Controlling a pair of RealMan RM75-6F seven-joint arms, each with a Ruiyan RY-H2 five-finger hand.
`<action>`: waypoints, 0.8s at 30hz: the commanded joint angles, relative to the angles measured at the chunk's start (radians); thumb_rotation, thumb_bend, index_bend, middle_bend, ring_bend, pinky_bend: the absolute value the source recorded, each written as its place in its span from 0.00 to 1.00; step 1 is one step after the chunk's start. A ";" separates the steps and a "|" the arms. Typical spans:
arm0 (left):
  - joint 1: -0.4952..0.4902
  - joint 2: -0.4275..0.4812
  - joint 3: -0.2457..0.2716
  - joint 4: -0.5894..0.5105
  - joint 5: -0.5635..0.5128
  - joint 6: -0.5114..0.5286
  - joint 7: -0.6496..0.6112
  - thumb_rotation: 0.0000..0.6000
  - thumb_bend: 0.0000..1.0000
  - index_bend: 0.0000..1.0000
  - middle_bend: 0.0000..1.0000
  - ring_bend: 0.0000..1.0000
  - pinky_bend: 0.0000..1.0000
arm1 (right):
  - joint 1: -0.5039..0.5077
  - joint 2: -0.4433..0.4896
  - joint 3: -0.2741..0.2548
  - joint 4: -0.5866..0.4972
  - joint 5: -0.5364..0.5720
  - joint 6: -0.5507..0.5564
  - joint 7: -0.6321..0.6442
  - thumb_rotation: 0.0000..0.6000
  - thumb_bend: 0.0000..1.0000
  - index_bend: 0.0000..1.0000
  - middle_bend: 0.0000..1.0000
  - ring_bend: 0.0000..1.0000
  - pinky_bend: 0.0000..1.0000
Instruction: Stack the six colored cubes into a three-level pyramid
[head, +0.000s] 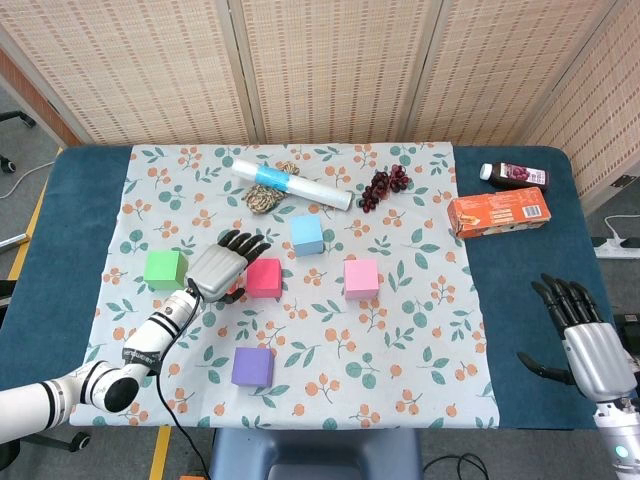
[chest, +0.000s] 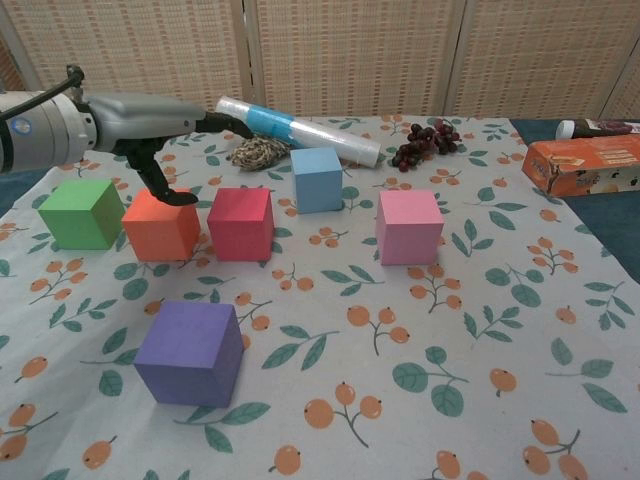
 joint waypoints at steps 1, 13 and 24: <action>0.003 0.021 0.029 -0.005 -0.053 0.016 0.012 1.00 0.35 0.00 0.00 0.00 0.05 | 0.004 -0.004 0.001 0.005 0.003 -0.006 0.005 0.88 0.00 0.00 0.00 0.00 0.05; 0.013 0.011 0.085 0.026 -0.106 0.013 -0.028 1.00 0.35 0.00 0.00 0.00 0.06 | 0.017 -0.017 -0.005 0.021 0.006 -0.027 0.024 0.88 0.00 0.00 0.00 0.00 0.05; 0.000 -0.023 0.098 0.077 -0.190 0.021 -0.032 1.00 0.35 0.00 0.03 0.00 0.07 | 0.015 0.043 0.015 -0.019 0.015 0.000 -0.009 0.88 0.00 0.00 0.00 0.00 0.05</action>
